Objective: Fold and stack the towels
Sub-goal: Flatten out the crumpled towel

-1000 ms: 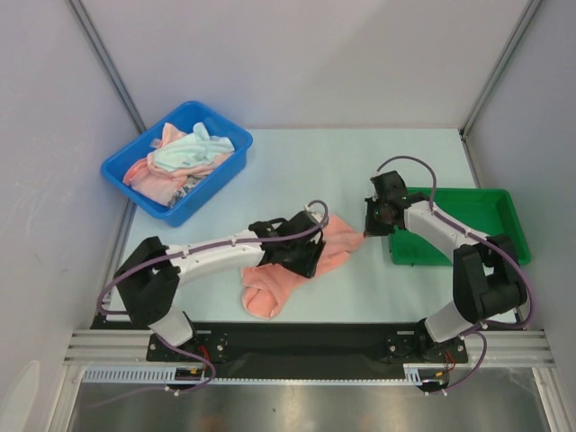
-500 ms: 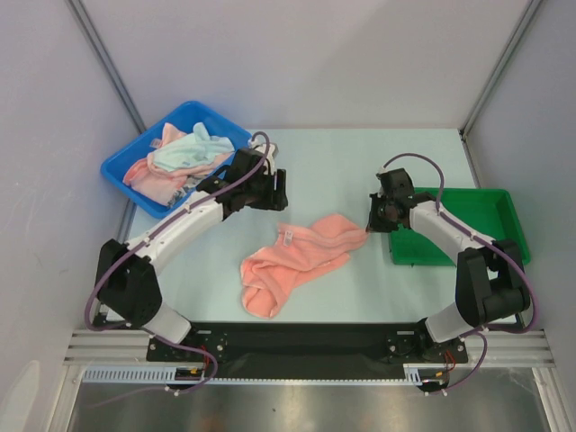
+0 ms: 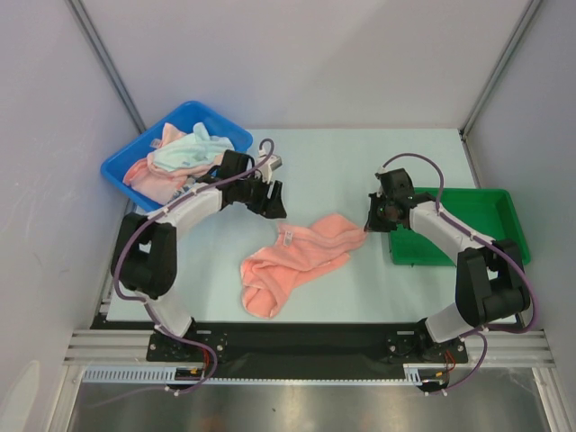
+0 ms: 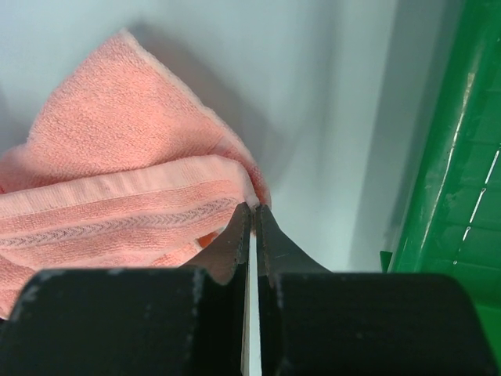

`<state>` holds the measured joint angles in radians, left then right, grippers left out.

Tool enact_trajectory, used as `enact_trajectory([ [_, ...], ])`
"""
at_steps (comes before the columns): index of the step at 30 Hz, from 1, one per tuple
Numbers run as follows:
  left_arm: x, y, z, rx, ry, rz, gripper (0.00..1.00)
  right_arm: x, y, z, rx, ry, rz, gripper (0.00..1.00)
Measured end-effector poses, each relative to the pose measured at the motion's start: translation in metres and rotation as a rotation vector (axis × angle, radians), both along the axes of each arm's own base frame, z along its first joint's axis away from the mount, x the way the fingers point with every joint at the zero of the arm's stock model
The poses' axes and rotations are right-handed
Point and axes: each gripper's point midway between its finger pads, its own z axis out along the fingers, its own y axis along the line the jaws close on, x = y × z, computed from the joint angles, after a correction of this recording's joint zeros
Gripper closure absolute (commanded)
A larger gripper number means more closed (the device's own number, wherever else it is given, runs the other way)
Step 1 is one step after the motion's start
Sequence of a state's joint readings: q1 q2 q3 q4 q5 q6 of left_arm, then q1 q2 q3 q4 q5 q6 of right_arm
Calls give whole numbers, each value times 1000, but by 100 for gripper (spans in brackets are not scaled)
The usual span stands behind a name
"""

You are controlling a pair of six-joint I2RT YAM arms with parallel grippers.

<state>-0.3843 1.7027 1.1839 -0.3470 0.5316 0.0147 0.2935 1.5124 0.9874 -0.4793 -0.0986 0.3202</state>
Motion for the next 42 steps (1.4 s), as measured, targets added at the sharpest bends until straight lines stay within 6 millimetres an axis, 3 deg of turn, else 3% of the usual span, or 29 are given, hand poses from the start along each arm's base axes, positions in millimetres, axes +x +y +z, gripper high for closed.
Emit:
enact_trajectory([
  [6,18,-1,-9,-33,46,-109,33,1,3,1,12,-4,7,100],
  [13,1,-9,-50,-55,215,-198,35,2,4,2,20,-9,13,100],
  [25,-14,-10,-45,-84,263,-233,37,5,1,2,32,-12,9,100],
  [35,-28,-5,-27,-88,266,-264,36,23,-23,-17,49,50,-68,100],
  [42,-33,-2,-22,-73,281,-285,36,41,-17,-4,74,13,-60,100],
])
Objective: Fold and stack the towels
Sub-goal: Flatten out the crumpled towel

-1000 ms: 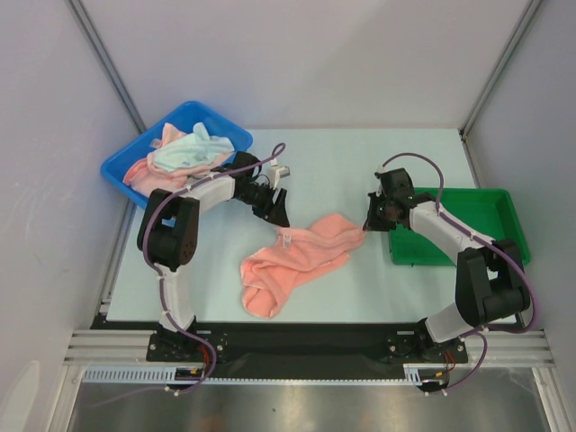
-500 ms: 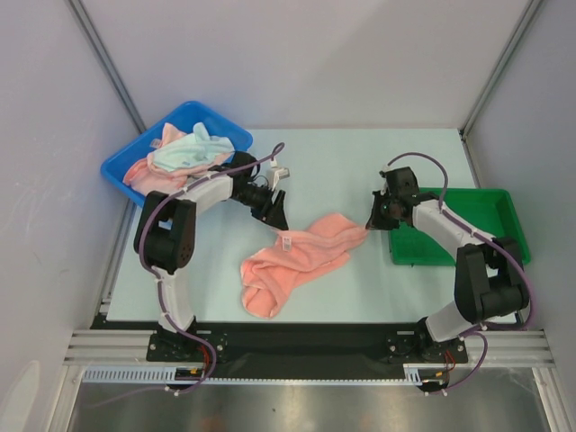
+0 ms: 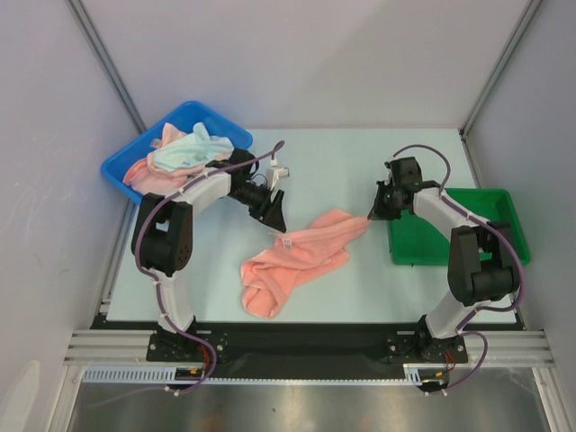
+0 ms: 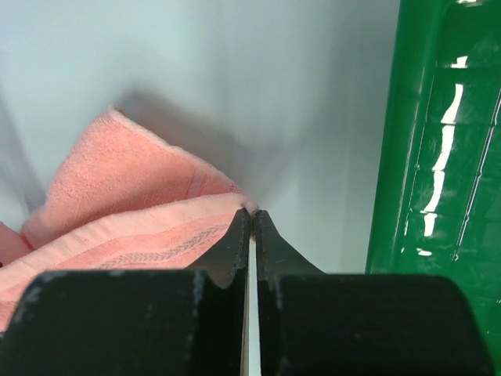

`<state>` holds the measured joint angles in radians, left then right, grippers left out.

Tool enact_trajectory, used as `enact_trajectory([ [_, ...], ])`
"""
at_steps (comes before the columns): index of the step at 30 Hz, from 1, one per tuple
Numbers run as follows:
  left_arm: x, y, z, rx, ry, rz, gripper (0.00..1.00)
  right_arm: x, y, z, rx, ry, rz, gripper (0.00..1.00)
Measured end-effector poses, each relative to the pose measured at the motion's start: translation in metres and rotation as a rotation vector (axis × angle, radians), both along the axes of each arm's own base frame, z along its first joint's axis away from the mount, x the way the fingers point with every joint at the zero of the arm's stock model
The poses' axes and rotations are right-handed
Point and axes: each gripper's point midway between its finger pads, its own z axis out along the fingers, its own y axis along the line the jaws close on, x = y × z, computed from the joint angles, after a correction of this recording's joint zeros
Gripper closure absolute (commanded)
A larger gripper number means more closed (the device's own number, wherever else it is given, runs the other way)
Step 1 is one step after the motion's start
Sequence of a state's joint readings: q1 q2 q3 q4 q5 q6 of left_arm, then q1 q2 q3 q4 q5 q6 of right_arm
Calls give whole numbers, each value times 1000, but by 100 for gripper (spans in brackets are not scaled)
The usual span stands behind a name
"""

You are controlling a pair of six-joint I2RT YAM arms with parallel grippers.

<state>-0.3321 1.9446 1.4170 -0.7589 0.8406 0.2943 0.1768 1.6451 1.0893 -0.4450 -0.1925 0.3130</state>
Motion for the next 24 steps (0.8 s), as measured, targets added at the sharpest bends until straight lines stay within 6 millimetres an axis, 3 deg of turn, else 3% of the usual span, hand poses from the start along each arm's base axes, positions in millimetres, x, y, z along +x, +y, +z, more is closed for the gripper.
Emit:
enact_trajectory([
  [10,3,0,10,-3,-17,-23,35,5,-2,-12,0,27,-6,100],
  [24,16,-1,-23,39,19,-19,36,8,0,-11,11,19,-2,100],
])
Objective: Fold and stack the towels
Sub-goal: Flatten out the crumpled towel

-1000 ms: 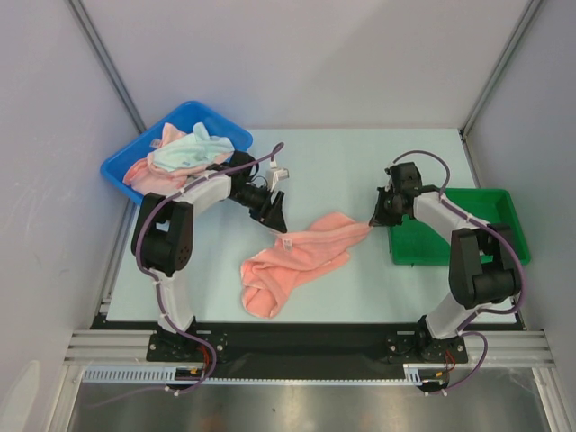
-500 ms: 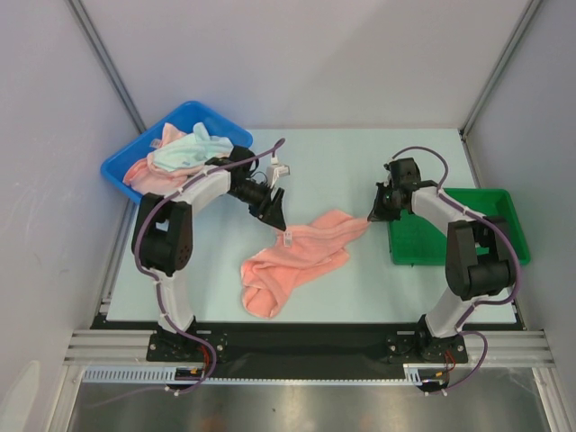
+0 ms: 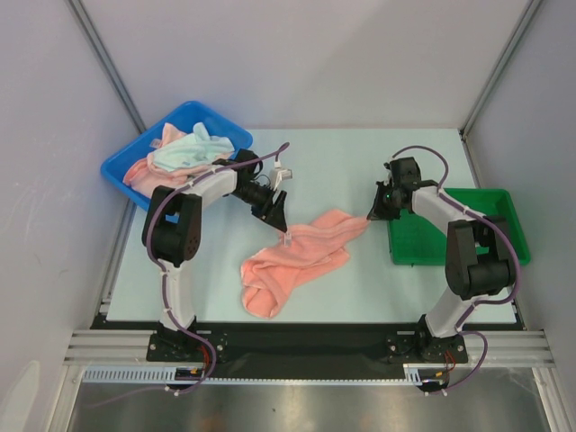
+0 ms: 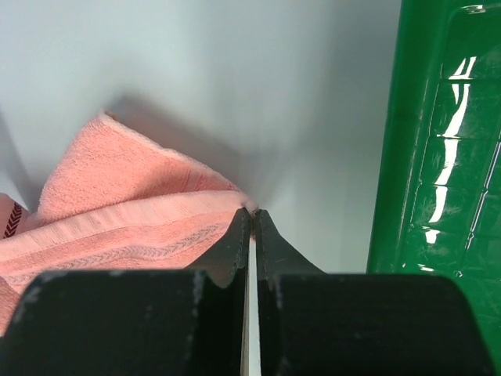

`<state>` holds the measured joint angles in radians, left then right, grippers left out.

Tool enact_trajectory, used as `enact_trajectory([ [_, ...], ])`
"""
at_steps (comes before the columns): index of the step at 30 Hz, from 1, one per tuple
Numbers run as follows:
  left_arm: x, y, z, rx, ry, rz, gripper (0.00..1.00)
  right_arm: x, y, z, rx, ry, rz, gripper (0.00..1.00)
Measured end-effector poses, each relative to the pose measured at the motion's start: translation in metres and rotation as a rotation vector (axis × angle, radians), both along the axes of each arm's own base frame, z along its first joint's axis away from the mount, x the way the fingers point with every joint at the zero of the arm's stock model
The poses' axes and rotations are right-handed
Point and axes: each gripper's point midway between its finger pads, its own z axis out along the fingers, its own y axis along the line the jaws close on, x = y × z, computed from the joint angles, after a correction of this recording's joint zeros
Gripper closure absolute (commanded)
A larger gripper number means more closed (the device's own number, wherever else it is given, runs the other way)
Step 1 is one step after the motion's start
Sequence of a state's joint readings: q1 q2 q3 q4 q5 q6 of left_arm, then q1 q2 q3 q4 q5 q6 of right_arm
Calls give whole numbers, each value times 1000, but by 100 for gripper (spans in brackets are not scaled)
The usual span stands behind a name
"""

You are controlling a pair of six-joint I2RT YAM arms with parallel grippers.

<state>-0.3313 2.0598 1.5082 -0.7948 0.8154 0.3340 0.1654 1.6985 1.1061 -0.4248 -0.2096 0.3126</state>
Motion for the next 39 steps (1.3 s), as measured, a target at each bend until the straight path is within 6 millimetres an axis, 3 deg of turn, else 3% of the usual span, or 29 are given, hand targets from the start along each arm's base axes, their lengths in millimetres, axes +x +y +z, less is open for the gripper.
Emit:
enact_trajectory([
  [11,4,0,-6,9,-5,0,38,2,-1,-3,14,4,-3,100],
  [14,3,0,-11,11,4,-4,49,3,-2,-2,18,3,-5,100],
  [15,3,0,-11,11,7,-4,64,3,-3,-2,21,2,-6,100],
  [17,1,0,-10,4,14,-6,83,4,-4,-2,24,3,-10,100],
  [18,0,-1,-9,0,19,-5,100,4,-5,-2,25,3,-11,100],
  [21,-2,-1,-8,3,32,0,100,7,-4,2,33,-5,-10,100],
  [24,0,3,0,41,22,30,100,17,0,18,49,-47,0,100],
  [26,9,9,17,90,-22,77,100,27,6,44,58,-104,13,100],
  [28,26,12,47,119,-109,133,100,40,13,88,68,-213,33,100],
  [30,44,16,91,126,-226,202,100,49,22,145,81,-354,57,100],
  [32,58,21,148,113,-357,277,100,45,30,210,105,-512,80,100],
  [35,61,30,241,54,-546,379,100,18,31,301,142,-745,99,100],
  [39,18,47,330,-49,-702,471,100,-45,31,388,173,-1008,132,100],
])
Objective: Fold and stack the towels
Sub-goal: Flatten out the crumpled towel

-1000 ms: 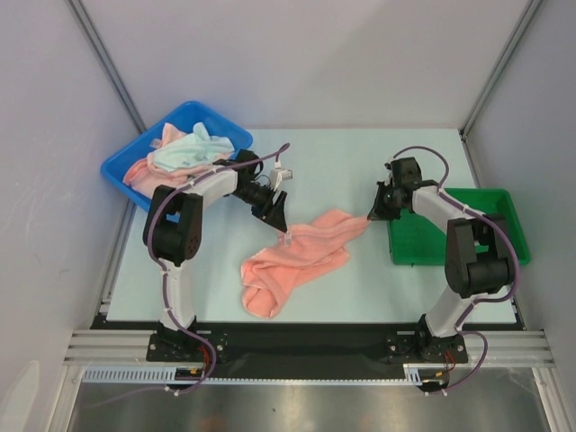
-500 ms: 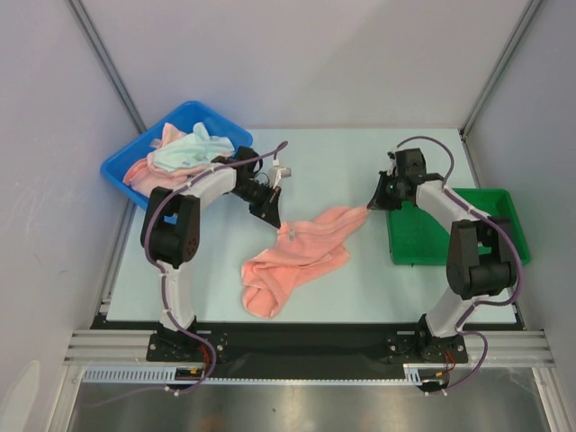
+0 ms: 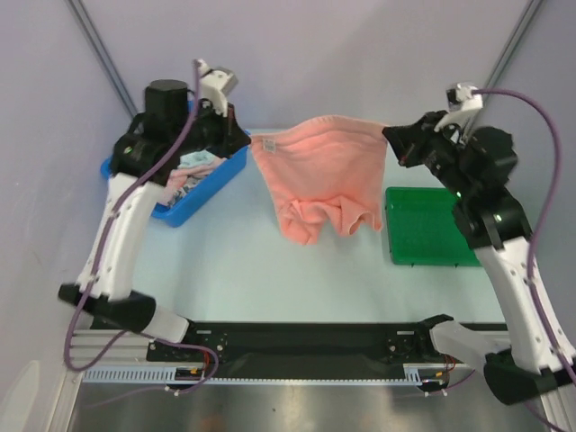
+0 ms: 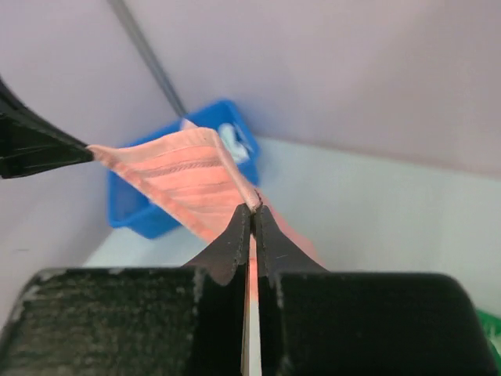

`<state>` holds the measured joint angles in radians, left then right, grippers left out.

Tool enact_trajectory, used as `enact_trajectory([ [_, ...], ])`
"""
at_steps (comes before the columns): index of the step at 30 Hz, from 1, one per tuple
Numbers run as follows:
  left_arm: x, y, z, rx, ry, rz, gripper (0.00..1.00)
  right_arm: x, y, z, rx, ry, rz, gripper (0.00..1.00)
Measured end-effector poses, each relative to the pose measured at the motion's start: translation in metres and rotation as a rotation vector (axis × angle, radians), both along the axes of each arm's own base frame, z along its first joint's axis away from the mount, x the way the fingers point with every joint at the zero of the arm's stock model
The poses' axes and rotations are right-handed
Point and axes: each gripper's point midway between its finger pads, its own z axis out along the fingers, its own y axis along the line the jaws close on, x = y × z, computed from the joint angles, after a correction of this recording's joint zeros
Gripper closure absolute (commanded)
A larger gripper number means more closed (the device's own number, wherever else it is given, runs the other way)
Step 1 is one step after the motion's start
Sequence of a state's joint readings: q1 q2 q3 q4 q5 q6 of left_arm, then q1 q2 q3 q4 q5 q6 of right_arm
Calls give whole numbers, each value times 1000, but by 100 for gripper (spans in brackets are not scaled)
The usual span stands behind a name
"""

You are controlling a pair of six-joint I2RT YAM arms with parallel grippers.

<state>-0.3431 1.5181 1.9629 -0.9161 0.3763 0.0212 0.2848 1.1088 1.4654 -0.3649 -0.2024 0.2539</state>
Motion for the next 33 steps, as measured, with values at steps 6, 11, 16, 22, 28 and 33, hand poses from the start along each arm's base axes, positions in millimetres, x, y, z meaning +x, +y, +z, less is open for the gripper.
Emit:
enact_trajectory([
  [6,-115,13,98,-219,-225,-43,100,-120,-9,79,127,-294,102,100],
  [11,-191,18,139,-365,-320,-154,100,-191,-23,102,228,-417,188,100],
  [16,-205,17,155,-432,-305,-180,100,-205,-21,110,267,-417,230,100],
  [22,-220,20,197,-512,-342,-196,100,-217,-23,136,319,-440,247,100],
  [28,-252,22,227,-615,-377,-276,100,-249,-28,183,399,-558,281,100],
  [33,-262,23,239,-652,-394,-301,100,-259,-32,198,424,-608,259,100],
])
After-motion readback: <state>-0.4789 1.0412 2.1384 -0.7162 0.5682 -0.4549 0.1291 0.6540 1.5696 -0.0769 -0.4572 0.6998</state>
